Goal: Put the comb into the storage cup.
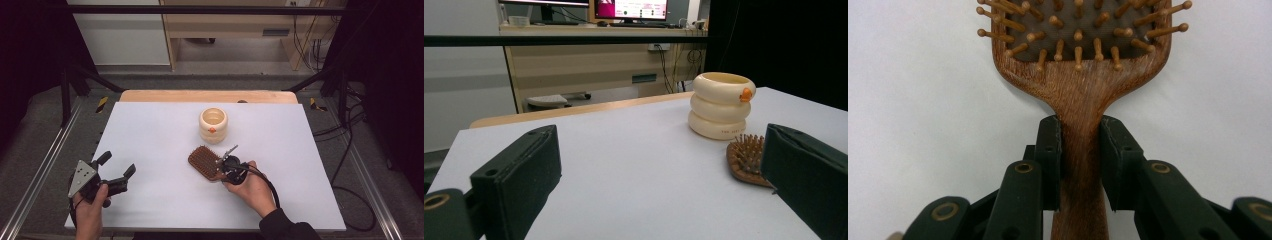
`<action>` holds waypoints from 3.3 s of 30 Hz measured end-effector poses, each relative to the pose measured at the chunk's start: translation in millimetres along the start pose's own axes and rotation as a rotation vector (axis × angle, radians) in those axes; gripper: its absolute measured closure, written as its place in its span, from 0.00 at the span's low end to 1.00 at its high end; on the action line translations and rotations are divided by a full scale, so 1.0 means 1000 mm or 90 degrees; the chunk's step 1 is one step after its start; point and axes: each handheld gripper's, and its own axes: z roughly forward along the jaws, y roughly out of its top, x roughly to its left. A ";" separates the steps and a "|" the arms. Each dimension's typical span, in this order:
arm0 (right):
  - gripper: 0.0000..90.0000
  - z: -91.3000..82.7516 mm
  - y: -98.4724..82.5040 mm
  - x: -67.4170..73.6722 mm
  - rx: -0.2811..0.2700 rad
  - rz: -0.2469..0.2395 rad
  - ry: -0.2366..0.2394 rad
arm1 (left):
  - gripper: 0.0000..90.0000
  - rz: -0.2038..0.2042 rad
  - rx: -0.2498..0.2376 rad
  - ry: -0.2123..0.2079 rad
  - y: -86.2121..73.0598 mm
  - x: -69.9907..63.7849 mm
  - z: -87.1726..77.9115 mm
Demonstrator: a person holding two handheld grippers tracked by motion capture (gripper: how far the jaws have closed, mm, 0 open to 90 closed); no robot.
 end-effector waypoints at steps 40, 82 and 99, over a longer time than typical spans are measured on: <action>0.81 -0.023 -0.019 0.005 -0.185 0.002 -0.015 | 0.04 -0.005 0.001 -0.007 0.001 -0.003 -0.001; 0.81 -0.037 -0.019 0.004 -0.359 0.027 0.002 | 0.05 -0.149 0.002 -0.223 0.045 -0.079 0.098; 0.81 -0.039 -0.011 0.031 -0.421 -0.045 -0.002 | 0.08 -0.224 0.018 -0.231 0.033 -0.082 0.095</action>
